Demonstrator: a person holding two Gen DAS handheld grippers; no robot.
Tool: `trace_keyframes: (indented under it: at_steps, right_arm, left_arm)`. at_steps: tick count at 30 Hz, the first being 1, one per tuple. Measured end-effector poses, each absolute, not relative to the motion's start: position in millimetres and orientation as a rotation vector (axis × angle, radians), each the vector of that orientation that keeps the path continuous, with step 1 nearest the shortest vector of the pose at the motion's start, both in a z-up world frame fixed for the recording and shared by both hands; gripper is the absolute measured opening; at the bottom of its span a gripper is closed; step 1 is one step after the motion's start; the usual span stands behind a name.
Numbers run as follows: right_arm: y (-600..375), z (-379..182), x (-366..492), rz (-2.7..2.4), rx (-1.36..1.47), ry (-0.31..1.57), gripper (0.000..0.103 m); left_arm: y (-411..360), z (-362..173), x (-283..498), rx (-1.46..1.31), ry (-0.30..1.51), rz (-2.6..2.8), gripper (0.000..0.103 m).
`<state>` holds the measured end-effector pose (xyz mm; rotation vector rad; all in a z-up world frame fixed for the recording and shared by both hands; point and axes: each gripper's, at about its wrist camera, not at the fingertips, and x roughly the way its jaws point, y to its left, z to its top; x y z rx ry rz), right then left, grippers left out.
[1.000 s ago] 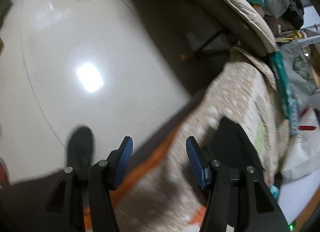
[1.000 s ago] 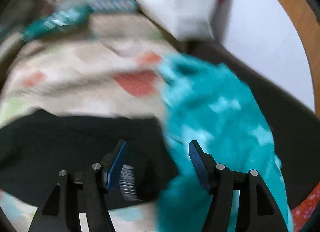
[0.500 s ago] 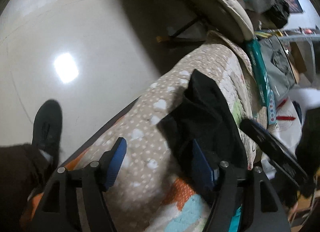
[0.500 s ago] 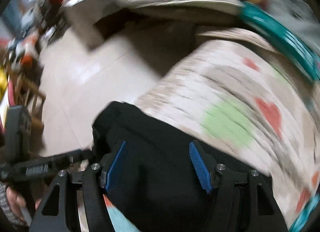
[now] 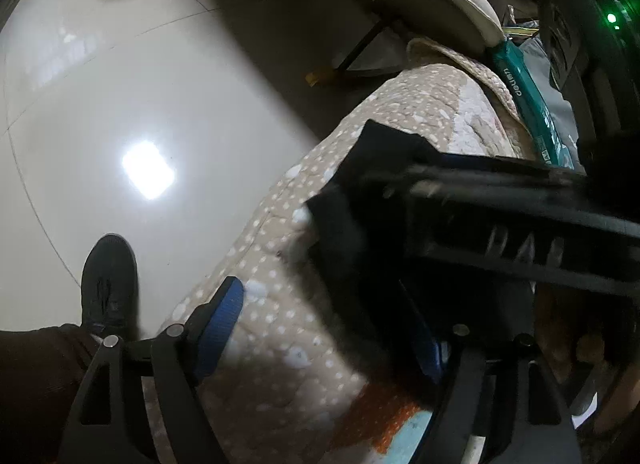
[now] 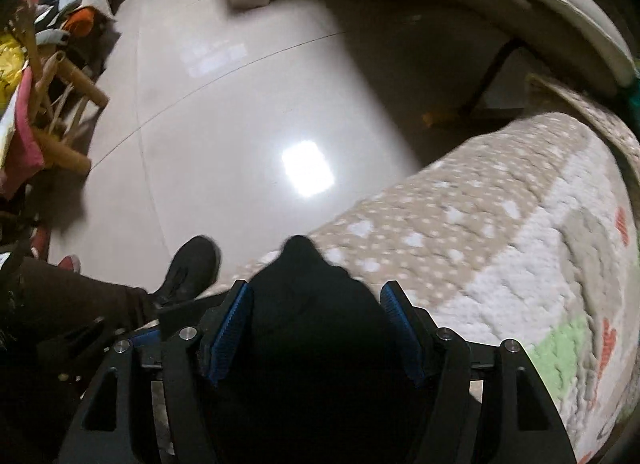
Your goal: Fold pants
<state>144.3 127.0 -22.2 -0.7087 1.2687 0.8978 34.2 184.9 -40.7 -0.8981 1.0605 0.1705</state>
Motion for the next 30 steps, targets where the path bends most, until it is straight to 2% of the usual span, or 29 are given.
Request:
trace_keyframes:
  at_steps: [2, 3, 4, 5, 6, 7, 9, 20, 26, 30]
  right_arm:
    - [131.1, -25.0, 137.0, 0.914, -0.736, 1.265, 0.073]
    - [131.8, -26.1, 132.3, 0.914, -0.763, 1.257, 0.069]
    - [131.7, -28.7, 130.9, 0.908, -0.783, 1.244, 0.055]
    - [130.9, -29.1, 128.7, 0.886, -0.81, 1.229, 0.047]
    - [128.7, -27.1, 130.1, 0.874, -0.807, 1.228, 0.037]
    - [128.0, -24.0, 132.0, 0.866, -0.786, 1.227, 0.028]
    - [121.7, -13.0, 134.2, 0.852, -0.726, 1.214, 0.02]
    - [80.4, 49.5, 129.7, 0.808, -0.547, 1.097, 0.018]
    - [15.4, 80.2, 132.4, 0.744, -0.389, 1.04, 0.018]
    - [-53.9, 87.1, 138.4, 0.652, -0.272, 1.042, 0.018]
  left_arm:
    - [183.5, -40.2, 37.2, -0.896, 1.071, 0.151, 0.072]
    - [182.3, -39.5, 39.7, -0.879, 1.081, 0.145, 0.061]
    - [181.3, -36.5, 41.4, -0.862, 1.083, 0.13, 0.046]
    - [180.6, -32.4, 40.7, -0.856, 1.082, 0.107, 0.039]
    - [179.1, -28.7, 41.7, -0.862, 1.078, 0.082, 0.022]
    - [176.6, -22.4, 42.4, -0.858, 1.072, 0.063, 0.017]
    - [174.3, -13.5, 41.1, -0.849, 1.053, 0.049, 0.016]
    - [153.4, 28.8, 38.2, -0.879, 0.95, -0.097, 0.015]
    - [101.8, 47.7, 55.8, -0.859, 0.931, -0.228, 0.015]
    - [39.8, 54.4, 69.0, -0.758, 0.93, -0.365, 0.015]
